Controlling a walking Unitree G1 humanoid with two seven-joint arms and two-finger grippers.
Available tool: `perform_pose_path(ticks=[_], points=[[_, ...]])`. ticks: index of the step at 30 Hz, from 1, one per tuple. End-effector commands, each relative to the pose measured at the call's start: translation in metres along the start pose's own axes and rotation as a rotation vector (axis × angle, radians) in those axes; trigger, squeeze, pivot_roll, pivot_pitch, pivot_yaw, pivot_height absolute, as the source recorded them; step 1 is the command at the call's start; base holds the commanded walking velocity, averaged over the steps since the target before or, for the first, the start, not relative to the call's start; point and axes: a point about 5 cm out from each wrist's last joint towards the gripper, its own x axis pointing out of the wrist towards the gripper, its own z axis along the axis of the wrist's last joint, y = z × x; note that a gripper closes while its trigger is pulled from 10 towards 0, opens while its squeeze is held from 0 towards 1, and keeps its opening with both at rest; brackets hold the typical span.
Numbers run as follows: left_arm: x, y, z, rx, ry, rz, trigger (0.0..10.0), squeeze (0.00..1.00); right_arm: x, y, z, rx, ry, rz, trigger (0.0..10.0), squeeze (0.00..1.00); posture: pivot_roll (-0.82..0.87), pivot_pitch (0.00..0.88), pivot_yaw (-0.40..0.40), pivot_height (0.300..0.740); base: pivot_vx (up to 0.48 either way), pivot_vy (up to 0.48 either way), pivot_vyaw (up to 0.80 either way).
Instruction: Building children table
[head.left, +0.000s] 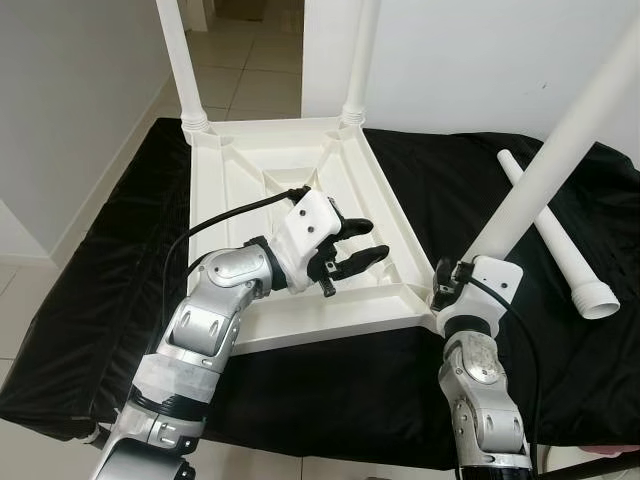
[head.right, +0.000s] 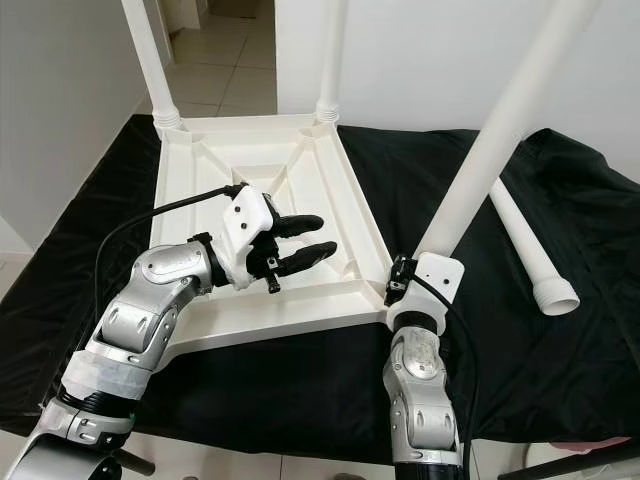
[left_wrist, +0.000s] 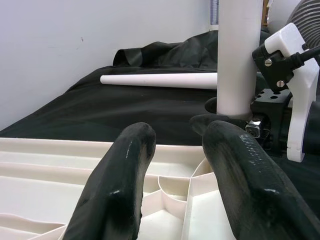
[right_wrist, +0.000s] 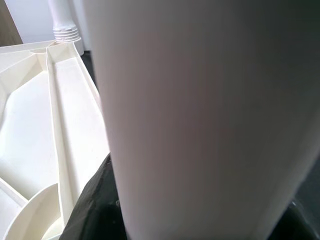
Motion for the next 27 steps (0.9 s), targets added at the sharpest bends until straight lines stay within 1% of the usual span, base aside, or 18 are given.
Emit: perform_pose_path(ticks=[1, 2, 4, 13, 16, 17, 19, 20, 21, 22, 23, 24, 27], points=[[-0.001, 0.008, 0.0, 0.008, -0.001, 0.115, 10.0, 0.0, 0.0, 0.002, -0.013, 0.0, 0.11, -0.009, 10.0, 0.0, -0.1, 0.0, -0.021, 0.74, 0.0, 0.0, 0.0], [-0.001, 0.008, 0.0, 0.008, -0.001, 0.115, 10.0, 0.0, 0.0, 0.002, -0.013, 0.0, 0.11, -0.009, 10.0, 0.0, -0.1, 0.0, -0.021, 0.74, 0.0, 0.0, 0.0], [0.0, 0.008, 0.001, 0.01, -0.001, 0.118, 10.0, 0.0, 0.001, 0.003, -0.012, -0.031, 0.135, 0.008, 10.0, 0.0, -0.1, 0.0, -0.024, 0.74, 0.0, 0.0, 0.0], [-0.001, 0.008, 0.001, 0.01, -0.002, 0.125, 10.0, 0.0, 0.0, 0.001, -0.011, -0.05, 0.155, -0.002, 10.0, 0.0, -0.1, 0.0, -0.03, 0.74, 0.0, 0.0, 0.0], [-0.002, 0.008, 0.0, 0.008, 0.001, 0.13, 10.0, 0.0, 0.0, 0.0, -0.008, -0.075, 0.139, 0.014, 10.0, 0.0, -0.1, 0.0, -0.031, 0.74, 0.0, 0.0, 0.0], [-0.003, 0.008, 0.0, 0.007, 0.001, 0.133, 10.0, 0.0, -0.001, 0.001, -0.006, -0.077, 0.119, 0.047, 10.0, 0.0, -0.1, 0.0, -0.031, 0.74, 0.0, 0.0, 0.0], [-0.003, 0.008, 0.0, 0.007, 0.001, 0.133, 10.0, 0.0, -0.001, 0.001, -0.006, -0.077, 0.119, 0.047, 10.0, 0.0, -0.1, 0.0, -0.031, 0.74, 0.0, 0.0, 0.0], [-0.003, 0.008, 0.0, 0.007, 0.001, 0.134, 10.0, 0.0, -0.002, 0.001, -0.004, -0.075, 0.096, 0.083, 10.0, 0.0, -0.1, 0.0, -0.031, 0.74, 0.0, 0.0, 0.0], [-0.003, 0.008, 0.0, 0.007, 0.001, 0.134, 10.0, 0.0, -0.002, 0.001, -0.004, -0.075, 0.096, 0.083, 10.0, 0.0, -0.1, 0.0, -0.031, 0.74, 0.0, 0.0, 0.0], [-0.003, 0.008, 0.0, 0.006, 0.002, 0.138, 10.0, 0.0, -0.004, 0.001, -0.004, -0.069, 0.084, 0.123, 10.0, 0.89, -0.1, 0.0, -0.031, 0.74, 0.0, 0.0, 0.0], [-0.003, 0.008, 0.0, 0.006, 0.002, 0.138, 10.0, 0.0, -0.004, 0.001, -0.004, -0.069, 0.084, 0.123, 10.0, 0.89, -0.1, 0.0, -0.031, 0.74, 0.0, 0.0, 0.0], [-0.004, 0.009, 0.0, 0.005, 0.004, 0.141, 10.0, 0.0, -0.005, -0.002, -0.002, -0.072, 0.065, 0.158, 10.0, 1.0, -0.1, 0.0, -0.027, 0.74, 0.0, 0.0, 0.0], [-0.006, 0.009, 0.0, 0.004, 0.006, 0.146, 10.0, 0.0, -0.005, -0.007, -0.001, -0.076, 0.042, 0.195, 10.0, 1.0, -0.1, 0.0, -0.027, 0.74, 0.0, 0.0, 0.0]])
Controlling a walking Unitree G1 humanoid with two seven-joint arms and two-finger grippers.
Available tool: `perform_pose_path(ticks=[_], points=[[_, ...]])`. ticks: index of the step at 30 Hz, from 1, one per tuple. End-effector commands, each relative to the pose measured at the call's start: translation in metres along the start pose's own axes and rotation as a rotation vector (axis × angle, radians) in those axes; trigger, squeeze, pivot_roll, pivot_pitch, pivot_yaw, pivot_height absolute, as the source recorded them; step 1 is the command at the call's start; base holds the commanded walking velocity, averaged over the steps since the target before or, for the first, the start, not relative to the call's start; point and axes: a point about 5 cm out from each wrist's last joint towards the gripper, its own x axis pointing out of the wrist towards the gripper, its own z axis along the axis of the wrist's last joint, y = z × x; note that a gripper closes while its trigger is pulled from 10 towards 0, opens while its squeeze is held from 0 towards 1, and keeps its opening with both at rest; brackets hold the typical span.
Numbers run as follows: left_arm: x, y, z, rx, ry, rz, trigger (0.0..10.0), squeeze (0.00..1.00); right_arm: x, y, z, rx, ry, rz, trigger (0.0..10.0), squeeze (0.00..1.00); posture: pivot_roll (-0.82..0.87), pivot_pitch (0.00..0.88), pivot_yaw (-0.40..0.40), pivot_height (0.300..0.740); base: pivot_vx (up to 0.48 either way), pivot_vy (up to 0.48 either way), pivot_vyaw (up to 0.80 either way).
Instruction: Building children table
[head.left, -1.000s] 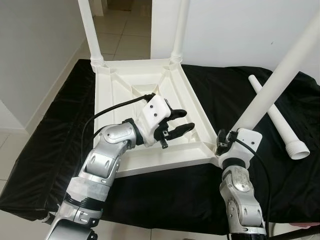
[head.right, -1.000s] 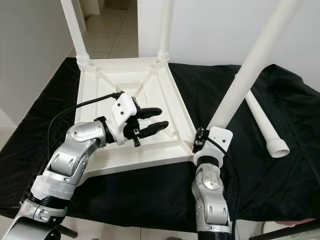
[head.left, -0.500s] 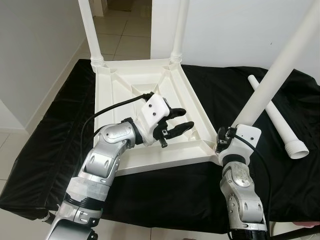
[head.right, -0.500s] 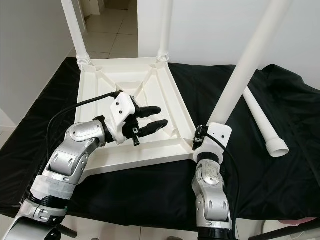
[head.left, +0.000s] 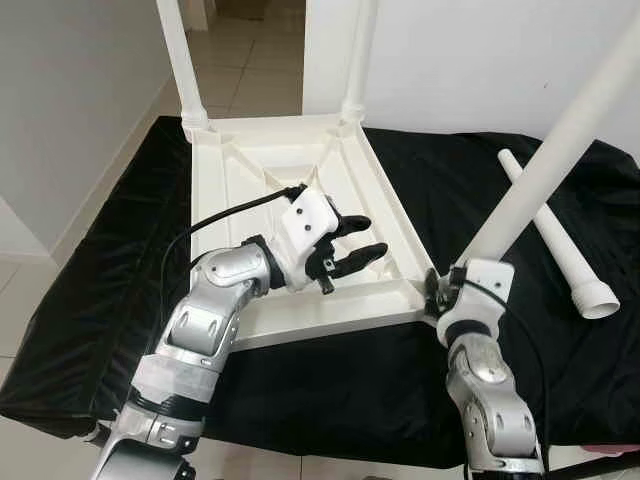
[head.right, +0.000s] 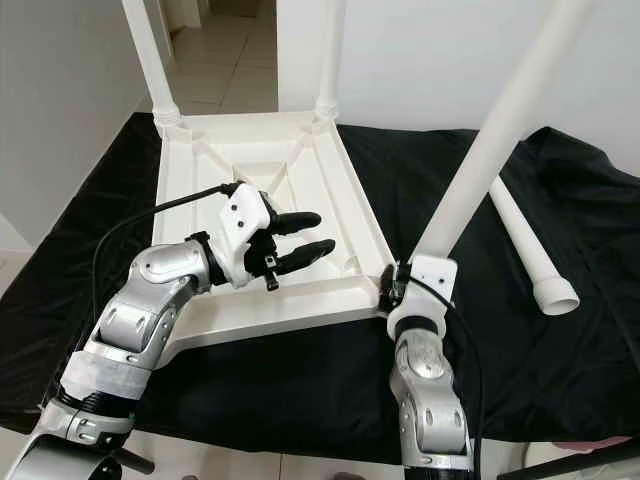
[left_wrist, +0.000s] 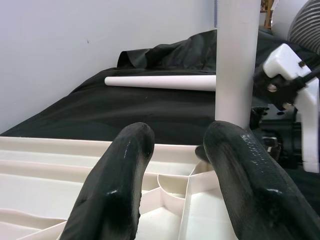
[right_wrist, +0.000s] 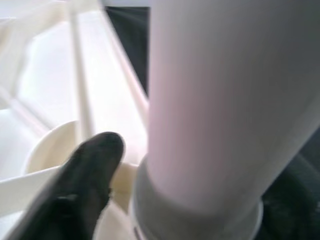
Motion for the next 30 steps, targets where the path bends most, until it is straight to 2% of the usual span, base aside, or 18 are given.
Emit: perform_pose_path(ticks=[1, 4, 5, 10, 13, 16, 19, 21, 22, 27, 30], points=[[-0.003, 0.007, -0.001, 0.002, 0.012, 0.128, 10.0, 0.0, -0.001, -0.001, 0.002, 0.015, -0.022, 0.035, 10.0, 1.0, -0.1, 0.0, -0.027, 0.74, 0.0, 0.0, 0.0], [-0.003, 0.007, -0.001, 0.003, 0.012, 0.129, 10.0, 0.0, 0.0, -0.005, 0.003, -0.002, -0.036, 0.048, 10.0, 1.0, -0.1, 0.0, -0.025, 0.74, 0.0, 0.0, 0.0], [-0.002, 0.008, 0.0, 0.002, 0.012, 0.131, 10.0, 0.0, 0.004, -0.011, 0.008, -0.021, -0.072, 0.098, 10.0, 0.0, -0.1, 0.0, -0.018, 0.74, 0.0, 0.0, 0.0], [-0.002, 0.008, 0.0, 0.002, 0.011, 0.131, 10.0, 0.0, 0.006, -0.015, 0.011, -0.027, -0.095, 0.132, 10.0, 0.0, -0.1, 0.0, -0.018, 0.74, 0.0, 0.0, 0.0], [0.0, 0.002, 0.001, -0.001, 0.012, 0.076, 10.0, 0.0, 0.017, -0.029, 0.02, -0.058, -0.156, 0.327, 10.0, 0.0, -0.1, 0.0, -0.013, 0.74, 0.0, 0.0, 0.0], [0.001, -0.001, 0.001, -0.006, 0.013, 0.053, 10.0, 0.0, 0.019, -0.033, 0.022, -0.067, -0.166, 0.371, 10.0, 0.0, -0.1, 0.0, -0.013, 0.74, 0.0, 0.0, 0.0], [0.002, -0.013, 0.001, -0.027, 0.012, -0.041, 10.0, 0.0, 0.024, -0.038, 0.024, -0.078, -0.172, 0.445, 10.0, 0.0, -0.09, 0.0, -0.011, 0.74, 0.0, 0.0, 0.0], [0.003, -0.034, -0.003, -0.028, 0.037, -0.172, 10.0, 0.0, 0.03, -0.042, 0.026, -0.072, -0.166, 0.54, 10.0, 0.0, -0.09, 0.0, -0.01, 0.74, 0.0, 0.0, 0.0], [0.003, -0.034, -0.003, -0.028, 0.037, -0.172, 10.0, 0.0, 0.03, -0.042, 0.026, -0.072, -0.166, 0.54, 10.0, 0.0, -0.09, 0.0, -0.01, 0.74, 0.0, 0.0, 0.0], [0.006, -0.053, -0.008, -0.023, 0.059, -0.258, 10.0, 0.0, 0.035, -0.048, 0.023, -0.094, -0.133, 0.655, 10.0, 0.0, -0.08, 0.0, -0.011, 0.74, 0.0, 0.0, 0.0], [0.007, -0.055, -0.009, -0.025, 0.063, -0.262, 10.0, 0.0, 0.035, -0.048, 0.021, -0.098, -0.12, 0.682, 10.0, 0.0, -0.08, 0.0, -0.011, 0.74, 0.0, 0.0, 0.0]])
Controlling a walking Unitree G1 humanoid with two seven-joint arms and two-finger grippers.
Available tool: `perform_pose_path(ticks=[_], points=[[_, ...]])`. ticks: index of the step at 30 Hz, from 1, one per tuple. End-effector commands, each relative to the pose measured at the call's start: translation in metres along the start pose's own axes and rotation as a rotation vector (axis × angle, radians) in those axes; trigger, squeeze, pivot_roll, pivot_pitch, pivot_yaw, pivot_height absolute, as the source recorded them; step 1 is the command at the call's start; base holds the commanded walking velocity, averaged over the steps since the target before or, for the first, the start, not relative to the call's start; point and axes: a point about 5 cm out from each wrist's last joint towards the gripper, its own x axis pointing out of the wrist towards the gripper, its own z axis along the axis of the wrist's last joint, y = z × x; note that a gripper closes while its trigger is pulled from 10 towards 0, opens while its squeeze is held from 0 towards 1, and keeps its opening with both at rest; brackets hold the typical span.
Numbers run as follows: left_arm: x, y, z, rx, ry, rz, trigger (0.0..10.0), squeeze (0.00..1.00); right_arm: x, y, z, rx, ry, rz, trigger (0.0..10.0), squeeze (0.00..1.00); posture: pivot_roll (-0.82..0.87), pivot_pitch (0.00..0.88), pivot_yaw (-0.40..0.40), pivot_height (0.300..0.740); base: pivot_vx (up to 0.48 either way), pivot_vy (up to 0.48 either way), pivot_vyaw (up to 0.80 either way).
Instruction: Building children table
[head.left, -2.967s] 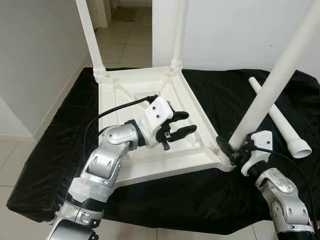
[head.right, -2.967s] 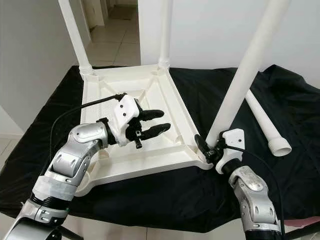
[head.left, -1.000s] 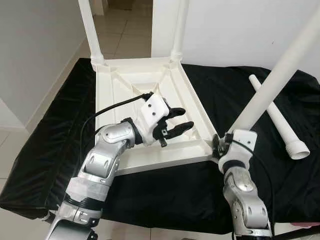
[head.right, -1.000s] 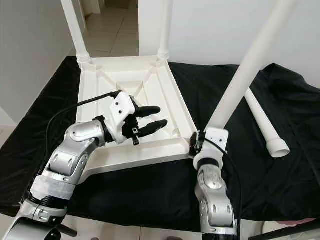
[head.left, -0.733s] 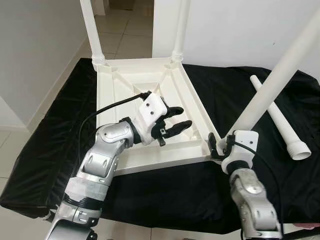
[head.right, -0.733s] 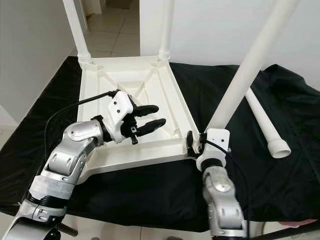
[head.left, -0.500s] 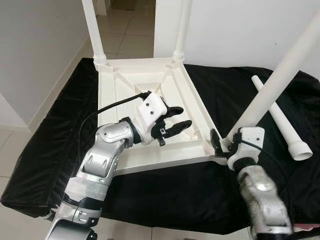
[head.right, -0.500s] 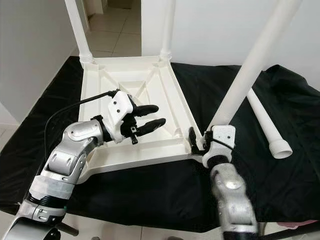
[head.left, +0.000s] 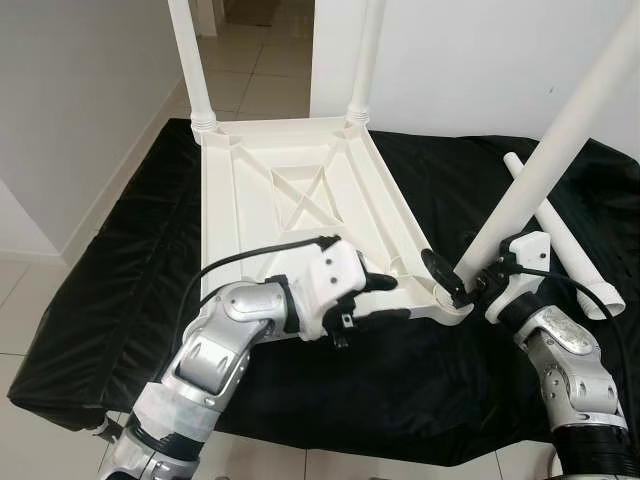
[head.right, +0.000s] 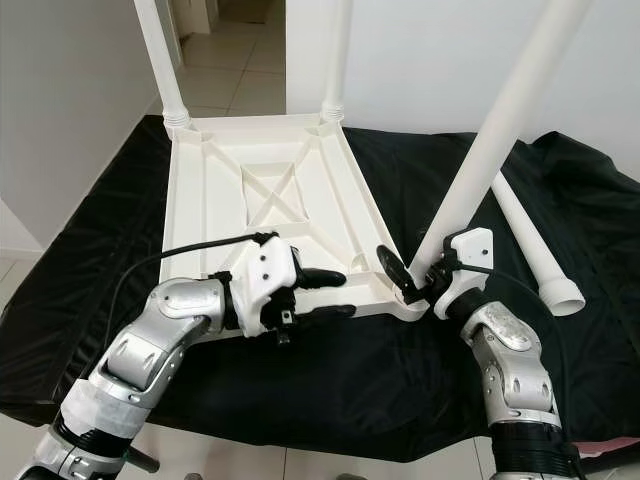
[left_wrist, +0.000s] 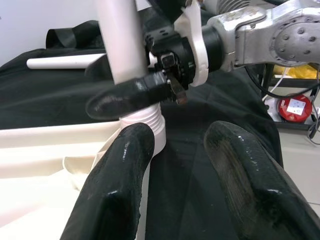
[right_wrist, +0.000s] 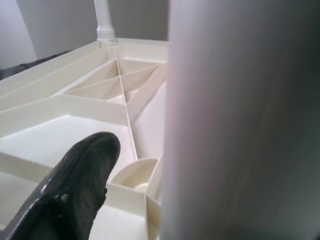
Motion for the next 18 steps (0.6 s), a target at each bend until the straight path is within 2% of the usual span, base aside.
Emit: perform_pose_path(ticks=[1, 2, 3, 4, 5, 7, 8, 9, 10, 11, 18], points=[[0.002, -0.003, 0.002, 0.019, 0.004, -0.014, 10.0, 0.0, 0.001, 0.0, 0.0, 0.0, 0.002, 0.031, 10.0, 0.0, -0.08, 0.0, -0.011, 0.74, 0.0, 0.0, 0.0], [0.003, -0.004, 0.001, 0.017, 0.008, -0.014, 10.0, 0.0, 0.001, -0.002, -0.003, 0.001, 0.01, 0.051, 8.7, 0.0, -0.08, 0.0, -0.01, 0.74, 0.0, 0.0, 0.0], [0.004, -0.004, 0.001, 0.017, 0.011, -0.011, 10.0, 0.0, 0.002, -0.004, -0.004, 0.0, 0.014, 0.067, 8.1, 0.0, -0.08, 0.0, -0.007, 0.74, 0.0, 0.0, 0.0], [0.004, -0.004, 0.001, 0.017, 0.011, -0.011, 10.0, 0.0, 0.002, -0.004, -0.004, 0.0, 0.014, 0.067, 8.1, 0.0, -0.08, 0.0, -0.007, 0.74, 0.0, 0.0, 0.0], [0.005, -0.003, 0.001, 0.02, 0.013, -0.005, 10.0, 0.0, 0.003, -0.004, -0.006, -0.003, 0.021, 0.076, 6.0, 0.0, -0.08, 0.0, -0.008, 0.74, 0.0, 0.0, 0.0], [0.006, -0.002, 0.002, 0.024, 0.016, -0.001, 10.0, 0.0, 0.003, -0.005, -0.007, -0.006, 0.026, 0.081, 6.0, 0.0, -0.08, 0.0, -0.008, 0.74, 0.0, 0.0, 0.0], [0.006, -0.001, 0.002, 0.027, 0.018, 0.002, 10.0, 0.0, 0.004, -0.005, -0.009, -0.002, 0.034, 0.091, 5.3, 0.0, -0.07, 0.0, -0.006, 0.74, 0.0, 0.0, 0.0], [0.006, -0.001, 0.002, 0.027, 0.018, 0.002, 10.0, 0.0, 0.004, -0.005, -0.009, -0.002, 0.034, 0.091, 5.3, 0.0, -0.07, 0.0, -0.006, 0.74, 0.0, 0.0, 0.0], [0.006, -0.001, 0.003, 0.03, 0.021, 0.002, 10.0, 0.0, 0.004, -0.006, -0.011, 0.0, 0.041, 0.098, 4.3, 0.0, -0.07, 0.0, -0.005, 0.74, 0.0, 0.0, 0.0], [0.005, 0.0, 0.004, 0.034, 0.023, 0.002, 10.0, 0.0, 0.003, -0.008, -0.015, 0.001, 0.051, 0.094, 0.2, 0.0, -0.07, 0.0, -0.004, 0.74, 0.0, 0.0, 0.0], [0.005, 0.001, 0.005, 0.041, 0.027, 0.007, 10.0, 0.0, 0.001, -0.012, -0.021, 0.019, 0.069, 0.091, 0.0, 0.0, -0.07, 0.0, -0.002, 0.74, 0.0, 0.0, 0.0]])
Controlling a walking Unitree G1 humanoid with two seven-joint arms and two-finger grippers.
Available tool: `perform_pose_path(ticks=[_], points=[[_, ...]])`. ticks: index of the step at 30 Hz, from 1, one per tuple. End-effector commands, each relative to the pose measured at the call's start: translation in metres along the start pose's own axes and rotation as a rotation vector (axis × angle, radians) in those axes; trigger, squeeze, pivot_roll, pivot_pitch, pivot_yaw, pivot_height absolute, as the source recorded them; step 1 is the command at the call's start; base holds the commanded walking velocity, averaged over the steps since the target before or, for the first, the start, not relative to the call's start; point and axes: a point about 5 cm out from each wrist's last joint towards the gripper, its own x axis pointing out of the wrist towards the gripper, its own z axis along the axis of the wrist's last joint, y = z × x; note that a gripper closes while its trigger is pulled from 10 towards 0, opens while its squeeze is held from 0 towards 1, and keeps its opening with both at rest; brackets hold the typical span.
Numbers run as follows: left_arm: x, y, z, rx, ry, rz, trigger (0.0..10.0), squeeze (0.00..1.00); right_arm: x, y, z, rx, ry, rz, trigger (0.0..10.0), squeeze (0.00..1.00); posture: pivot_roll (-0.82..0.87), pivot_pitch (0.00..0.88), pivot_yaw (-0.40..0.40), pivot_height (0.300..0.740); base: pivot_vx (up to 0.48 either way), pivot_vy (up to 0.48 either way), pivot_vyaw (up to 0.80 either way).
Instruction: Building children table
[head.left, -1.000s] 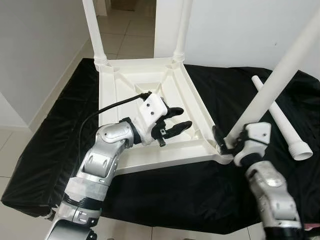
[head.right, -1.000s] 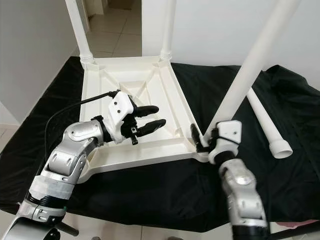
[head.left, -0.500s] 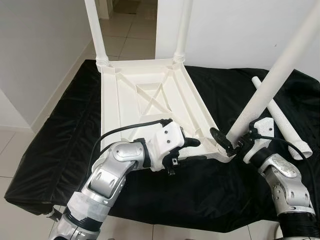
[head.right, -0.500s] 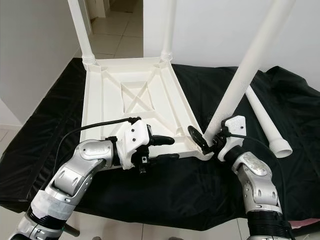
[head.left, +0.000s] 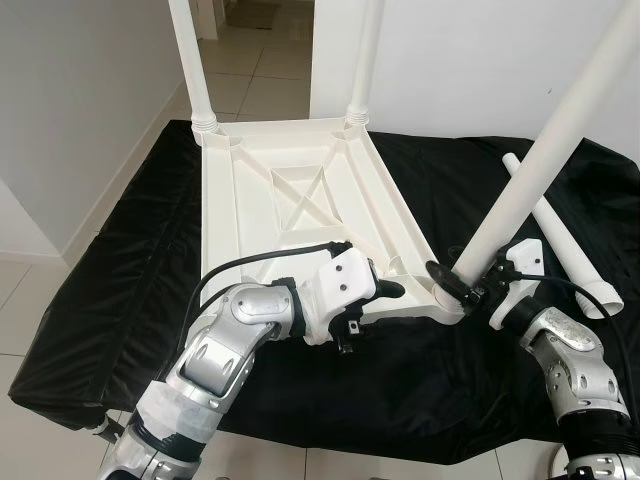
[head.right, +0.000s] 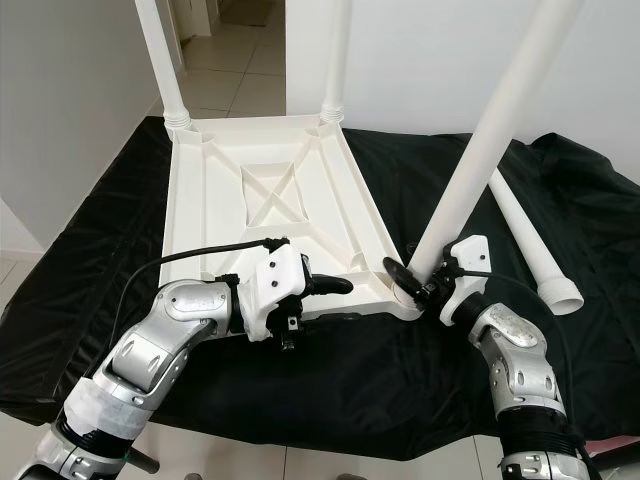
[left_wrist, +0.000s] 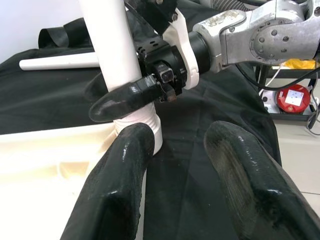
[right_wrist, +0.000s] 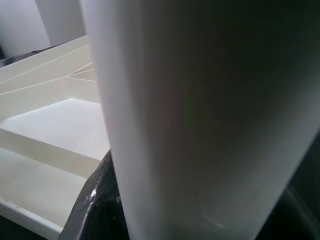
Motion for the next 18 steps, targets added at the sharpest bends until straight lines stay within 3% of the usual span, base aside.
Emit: perform_pose_path(ticks=[1, 6, 7, 8, 9, 14, 16, 18], points=[[0.0, 0.003, 0.003, 0.018, 0.006, 0.04, 10.0, 0.0, -0.002, 0.002, -0.007, 0.017, 0.031, 0.017, 0.0, 0.0, -0.07, 0.0, -0.002, 0.74, 0.0, 0.0, 0.0], [0.0, 0.004, 0.004, 0.019, 0.005, 0.044, 10.0, 0.0, -0.003, 0.002, -0.008, 0.023, 0.027, 0.017, 0.0, 0.0, -0.08, 0.0, 0.001, 0.74, 0.0, 0.0, 0.0], [0.0, 0.004, 0.004, 0.02, 0.005, 0.046, 10.0, 0.0, -0.004, 0.004, -0.009, 0.023, 0.029, 0.016, 9.2, 0.0, -0.08, 0.0, 0.001, 0.74, 0.0, 0.0, 0.0], [0.0, 0.004, 0.004, 0.02, 0.005, 0.046, 10.0, 0.0, -0.004, 0.004, -0.009, 0.023, 0.029, 0.016, 9.2, 0.0, -0.08, 0.0, 0.001, 0.74, 0.0, 0.0, 0.0], [0.0, 0.005, 0.004, 0.02, 0.005, 0.049, 10.0, 0.0, -0.004, 0.005, -0.009, 0.026, 0.027, 0.006, 10.0, 0.0, -0.08, 0.0, 0.002, 0.74, 0.0, 0.0, 0.0], [-0.001, 0.007, 0.004, 0.022, 0.005, 0.056, 10.0, 0.0, -0.004, 0.01, -0.01, 0.041, 0.004, -0.01, 10.0, 0.0, -0.08, 0.0, -0.001, 0.74, 0.0, 0.0, 0.0], [-0.001, 0.007, 0.004, 0.021, 0.006, 0.06, 10.0, 0.0, -0.004, 0.014, -0.01, 0.027, 0.019, -0.106, 10.0, 0.0, -0.09, 0.0, -0.003, 0.74, 0.0, 0.0, 0.0], [-0.001, 0.007, 0.004, 0.021, 0.006, 0.061, 10.0, 0.0, -0.004, 0.014, -0.01, 0.019, 0.027, -0.128, 10.0, 0.0, -0.09, 0.0, -0.003, 0.74, 0.0, 0.0, 0.0]])
